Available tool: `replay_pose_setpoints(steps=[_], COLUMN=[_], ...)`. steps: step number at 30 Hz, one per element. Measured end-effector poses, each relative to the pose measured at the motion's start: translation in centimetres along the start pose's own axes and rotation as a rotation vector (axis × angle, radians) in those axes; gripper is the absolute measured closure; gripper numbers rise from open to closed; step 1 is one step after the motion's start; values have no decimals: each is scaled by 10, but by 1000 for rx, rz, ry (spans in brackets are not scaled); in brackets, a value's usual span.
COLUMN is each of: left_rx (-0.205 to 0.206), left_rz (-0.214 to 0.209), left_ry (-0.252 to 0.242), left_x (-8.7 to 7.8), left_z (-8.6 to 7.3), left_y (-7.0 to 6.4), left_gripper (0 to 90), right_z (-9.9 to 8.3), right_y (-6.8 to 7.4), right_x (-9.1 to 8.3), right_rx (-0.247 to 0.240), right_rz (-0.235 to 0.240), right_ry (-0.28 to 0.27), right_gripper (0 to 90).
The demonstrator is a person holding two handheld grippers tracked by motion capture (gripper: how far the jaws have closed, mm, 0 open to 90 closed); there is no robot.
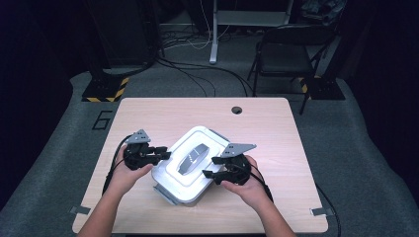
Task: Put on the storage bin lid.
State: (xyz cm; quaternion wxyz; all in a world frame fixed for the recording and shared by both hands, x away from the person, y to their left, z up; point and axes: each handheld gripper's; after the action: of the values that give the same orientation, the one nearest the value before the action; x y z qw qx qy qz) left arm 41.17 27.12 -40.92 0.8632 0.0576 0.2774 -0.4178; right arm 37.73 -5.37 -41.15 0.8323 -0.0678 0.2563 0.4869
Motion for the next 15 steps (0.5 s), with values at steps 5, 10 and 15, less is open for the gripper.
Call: replay_pose_setpoints(steps=[5, 10, 15], left_rx=[13, 1, -17], left_rz=[3, 6, 3], left_ry=[2, -4, -15], left_x=[0, 0, 1], left_z=[0, -1, -2], left_y=[0, 1, 1], left_gripper=[675, 675, 673], right_z=[-2, -3, -4], right_y=[-1, 0, -1], right_x=[0, 1, 1], right_rx=[-7, -4, -11], right_rz=[0, -7, -12], right_ry=[-20, -26, -32], right_gripper=[440, 450, 464])
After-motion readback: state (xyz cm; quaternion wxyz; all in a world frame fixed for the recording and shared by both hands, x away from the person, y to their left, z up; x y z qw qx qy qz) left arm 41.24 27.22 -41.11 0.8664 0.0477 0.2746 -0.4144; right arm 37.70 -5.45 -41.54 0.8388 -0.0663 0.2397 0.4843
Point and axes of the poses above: each handheld gripper's, and its own axes: x roughly forward along the jaws, z roughly out of its top, y roughly to its left, and after that the axes turned 3 degrees about -y, right-handed
